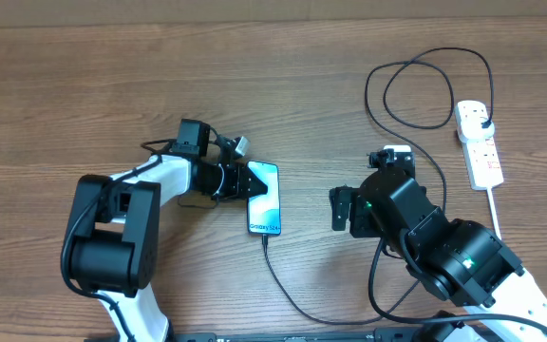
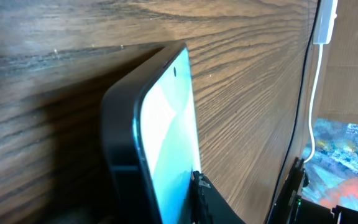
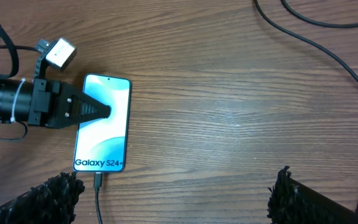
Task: Plug charger to phone and switch on socket
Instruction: 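Release the phone on the table and lift the left gripper away, then move the right gripper to the power strip's switch beside the plug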
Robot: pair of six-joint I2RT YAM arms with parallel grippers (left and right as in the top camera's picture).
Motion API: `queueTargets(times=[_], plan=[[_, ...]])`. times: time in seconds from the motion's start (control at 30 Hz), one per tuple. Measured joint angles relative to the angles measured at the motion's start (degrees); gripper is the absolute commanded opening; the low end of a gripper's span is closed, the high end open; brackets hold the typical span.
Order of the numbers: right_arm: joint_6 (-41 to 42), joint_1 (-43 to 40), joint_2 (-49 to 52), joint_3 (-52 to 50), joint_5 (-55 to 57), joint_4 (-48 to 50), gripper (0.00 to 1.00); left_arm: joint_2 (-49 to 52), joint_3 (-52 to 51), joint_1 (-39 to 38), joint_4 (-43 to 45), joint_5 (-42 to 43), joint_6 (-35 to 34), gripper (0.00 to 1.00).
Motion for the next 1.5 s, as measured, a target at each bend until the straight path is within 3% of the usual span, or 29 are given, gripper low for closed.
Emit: queueTargets(times=[0.23, 0.37, 0.57, 0.8, 0.83, 0.9, 0.97, 1.07, 1.13, 1.23, 1.3, 1.4, 1.5], plan=[[0.0, 0.0, 0.0, 0.0, 0.0, -0.1, 1.00, 0.6, 0.4, -0.2, 0.0, 0.2, 0.1, 0.38], [0.0, 0.0, 0.0, 0.0, 0.0, -0.1, 1.00, 0.6, 2.1, -0.2, -2.6, -1.3, 0.0, 0.38], [0.0, 0.0, 0.0, 0.0, -0.1, -0.1, 1.00, 0.9, 9.4, -0.2, -12.1, -11.3, 0.0, 0.41], [0.0, 0.0, 0.0, 0.0, -0.4, -0.1, 1.00, 1.0, 10.9, -0.6, -13.3, -14.7, 0.0, 0.43], [0.0, 0.0, 0.0, 0.0, -0.6, 0.0, 1.00, 1.0, 11.0, -0.7, -13.5, -14.7, 0.0, 0.49], [0.0, 0.0, 0.0, 0.0, -1.1, 0.0, 1.00, 1.0, 11.1, -1.2, -13.7, -14.6, -0.2, 0.82], [0.0, 0.0, 0.0, 0.0, -1.6, -0.1, 1.00, 0.9, 12.0, -1.3, -14.7, -14.1, 0.1, 1.00], [0.0, 0.0, 0.0, 0.0, -1.8, -0.1, 0.98, 0.9, 15.2, -1.2, -19.5, -14.0, -0.1, 1.00], [0.0, 0.0, 0.0, 0.0, -1.8, 0.5, 0.66, 1.0, 17.5, -0.4, -25.2, -15.4, 0.3, 1.00], [0.1, 0.0, 0.1, 0.0, -1.3, 2.3, 0.45, 0.7, 21.4, 0.0, -32.3, -18.6, 0.5, 1.00], [0.4, 0.0, 0.8, 0.0, -0.9, 3.0, 0.25, -0.8, 24.4, 0.1, -36.0, -21.9, 0.6, 1.00], [0.1, 0.0, 3.1, 0.0, -0.5, 2.3, 0.09, -7.5, 26.5, -0.6, -38.2, -25.9, 0.6, 1.00], [2.5, 0.0, 6.0, 0.0, 1.1, -0.4, 0.04, -19.3, 27.1, -3.2, -38.5, -29.0, 0.6, 1.00]])
